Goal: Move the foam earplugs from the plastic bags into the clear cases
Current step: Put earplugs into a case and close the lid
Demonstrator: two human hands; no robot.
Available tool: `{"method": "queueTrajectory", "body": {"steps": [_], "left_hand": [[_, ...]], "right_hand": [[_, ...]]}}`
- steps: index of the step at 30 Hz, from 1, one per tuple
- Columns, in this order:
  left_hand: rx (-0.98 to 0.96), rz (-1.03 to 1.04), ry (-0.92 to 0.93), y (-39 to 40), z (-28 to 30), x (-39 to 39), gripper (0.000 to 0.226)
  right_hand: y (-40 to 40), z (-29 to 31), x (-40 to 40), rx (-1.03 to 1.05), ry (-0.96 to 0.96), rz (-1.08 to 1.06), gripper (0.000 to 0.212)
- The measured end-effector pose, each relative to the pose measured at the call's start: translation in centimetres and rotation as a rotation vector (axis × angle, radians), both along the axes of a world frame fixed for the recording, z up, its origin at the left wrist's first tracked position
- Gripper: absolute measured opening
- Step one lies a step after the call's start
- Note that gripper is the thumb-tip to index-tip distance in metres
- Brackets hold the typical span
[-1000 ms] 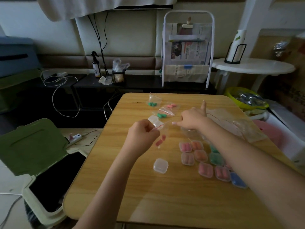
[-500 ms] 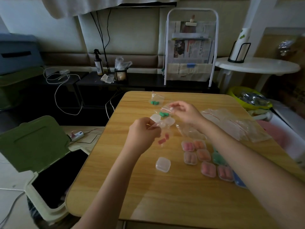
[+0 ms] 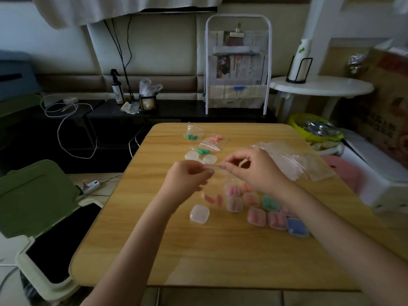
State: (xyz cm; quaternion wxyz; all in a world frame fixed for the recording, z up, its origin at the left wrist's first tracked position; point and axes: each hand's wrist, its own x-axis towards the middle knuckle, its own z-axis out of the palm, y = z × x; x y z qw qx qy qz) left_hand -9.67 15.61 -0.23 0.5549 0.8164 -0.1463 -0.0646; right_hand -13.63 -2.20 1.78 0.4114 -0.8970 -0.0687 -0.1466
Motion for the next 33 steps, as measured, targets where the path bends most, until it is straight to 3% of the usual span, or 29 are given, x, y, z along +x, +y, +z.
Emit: {"method": "queueTrajectory", "body": {"steps": [4, 6, 8, 17, 21, 23, 25, 27, 30, 33], "left_hand": [[-0.178, 0.26, -0.242, -1.3, 0.6, -0.9, 0.015], [-0.247, 0.241, -0.32, -1.9, 1.0, -1.9, 0.018], [-0.256, 0.118, -0.267, -2.8, 0.9, -2.8, 0.026], [-0.346, -0.046, -0.002, -4.8, 0.8, -3.4, 0.017], [-0.452, -0.093, 0.19, -4.6, 1.3, -3.4, 0.016], [-0.474, -0.036, 0.219, -4.4, 1.2, -3.2, 0.021], [-0.383, 0.066, 0.122, -4.6, 0.6, -3.0, 0.023], [-0.248, 0.148, -0.044, -4.9, 0.0, -3.0, 0.023], [-0.194, 0.154, -0.173, -5.5, -0.3, -3.6, 0.021], [-0.136, 0.122, -0.264, -5.8, -0.4, -4.2, 0.02]], "right_hand": [[-0.5, -0.7, -1.5, 0.234, -0.105, -0.165, 0.005], [-0.2, -0.7, -2.1, 0.448, -0.079, -0.18, 0.005], [0.4, -0.7, -2.7, 0.635, -0.012, -0.158, 0.007], [0.3, -0.9, -3.4, 0.691, 0.225, -0.172, 0.006], [0.4, -0.5, -3.2, 0.991, 0.418, -0.026, 0.003], [0.9, -0.6, -3.0, 1.066, 0.414, -0.02, 0.004], [1.4, -0.9, -2.9, 1.026, 0.341, -0.071, 0.008], [1.9, -1.1, -3.0, 0.82, 0.246, -0.166, 0.012], [2.6, -1.4, -3.4, 0.541, 0.131, -0.199, 0.024], [3.1, -1.8, -3.5, 0.48, 0.05, -0.15, 0.03]]}}
